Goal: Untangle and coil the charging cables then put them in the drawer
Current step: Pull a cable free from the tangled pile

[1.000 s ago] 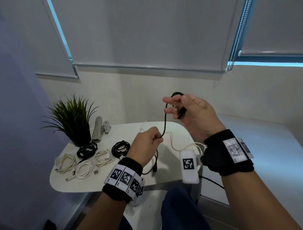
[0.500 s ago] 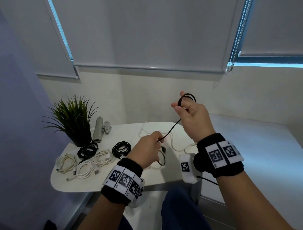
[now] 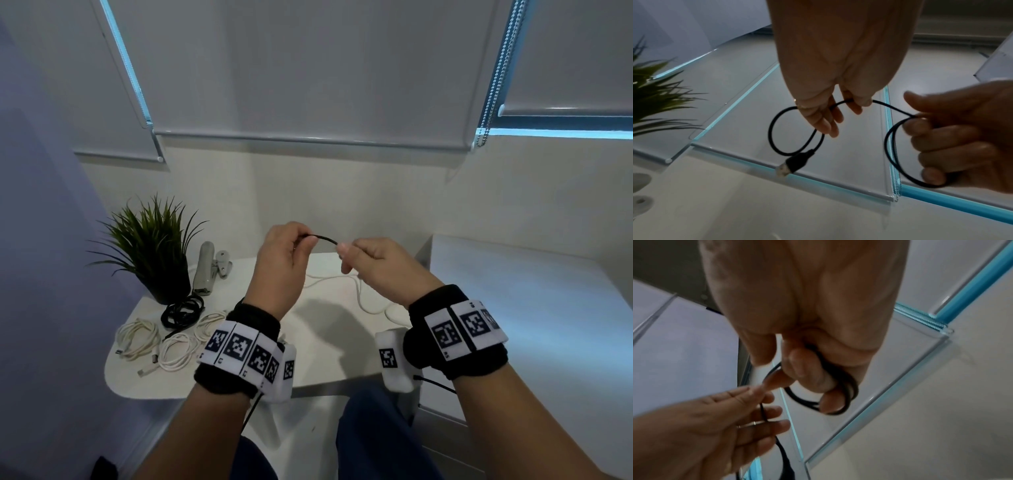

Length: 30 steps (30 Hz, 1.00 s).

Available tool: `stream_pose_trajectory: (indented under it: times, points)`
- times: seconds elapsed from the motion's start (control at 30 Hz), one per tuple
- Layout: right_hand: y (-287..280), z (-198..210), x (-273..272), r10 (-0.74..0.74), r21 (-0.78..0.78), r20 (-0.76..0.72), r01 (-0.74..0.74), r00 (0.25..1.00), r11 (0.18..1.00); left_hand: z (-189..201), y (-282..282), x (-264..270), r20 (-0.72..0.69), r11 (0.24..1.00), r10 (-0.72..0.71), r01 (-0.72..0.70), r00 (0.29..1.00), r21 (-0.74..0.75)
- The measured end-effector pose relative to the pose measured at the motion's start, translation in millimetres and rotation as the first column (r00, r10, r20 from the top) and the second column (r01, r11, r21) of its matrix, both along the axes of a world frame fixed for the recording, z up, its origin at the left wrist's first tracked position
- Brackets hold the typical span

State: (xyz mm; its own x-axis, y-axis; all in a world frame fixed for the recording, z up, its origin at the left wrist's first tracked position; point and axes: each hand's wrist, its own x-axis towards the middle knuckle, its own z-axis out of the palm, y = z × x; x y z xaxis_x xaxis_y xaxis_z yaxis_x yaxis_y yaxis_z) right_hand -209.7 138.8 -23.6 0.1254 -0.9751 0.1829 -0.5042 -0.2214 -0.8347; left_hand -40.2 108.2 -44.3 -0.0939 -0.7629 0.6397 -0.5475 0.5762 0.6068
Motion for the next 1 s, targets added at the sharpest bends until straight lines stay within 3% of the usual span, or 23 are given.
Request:
stream_pose_trajectory:
  times: [0.1,0.2,0.3,0.4,0.53,0.7,0.77,0.83,0.93,1.0]
  points:
    - [2.7,0.2,3.7,0.039,0.05,0.246,-0.053,0.969,0.997,-3.5,-5.2,1.9,0.068,0.997,-0.02,0.015,0.998,0.073]
    - [7.0,8.1,6.7,0.039,0.075,0.445,-0.081,0.894,0.994,-9.2,-2.2,-1.5,0.029,0.967,-0.084,0.075,0.996,0.244]
    - [9.1,15.1,5.5,0.052,0.051,0.589,-0.102,0.806,0.993,-16.9,1.0,-3.2,0.205,0.914,-0.139,0.046,0.969,0.403]
    - [7.1,15.8,3.7,0.031,0.041,0.664,-0.078,0.747,0.996,-20.5,5.4,-6.8,0.268,0.873,-0.189,0.037,0.945,0.487]
    - [5.0,20.7,1.7,0.017,0.023,0.819,-0.062,0.573,0.998,-26.2,12.2,-15.7,0.527,0.886,-0.179,-0.097,0.831,0.453]
    - [2.3,22.0,2.0,0.117,-0.074,0.891,-0.114,0.438,0.991,-35.4,17.7,-17.7,0.405,0.845,-0.298,0.041,0.864,0.534]
    - [-1.2,17.1,1.5,0.097,-0.075,0.877,-0.065,0.471,0.995,-33.6,19.2,-18.2,0.39,0.851,-0.336,0.098,0.857,0.516]
    - [-4.6,12.3,1.3,0.033,-0.075,0.782,0.042,0.623,0.996,-31.0,20.2,-17.7,0.388,0.866,-0.356,0.144,0.85,0.478]
    - [-5.3,6.1,3.0,-0.118,-0.17,0.478,0.223,0.87,0.96,-26.6,19.4,-14.7,0.418,0.914,-0.331,0.177,0.846,0.366]
    - [-8.3,-1.3,1.7,-0.209,-0.27,0.184,0.254,0.961,0.929,-22.2,17.2,-12.6,0.475,0.967,-0.235,0.153,0.848,0.204]
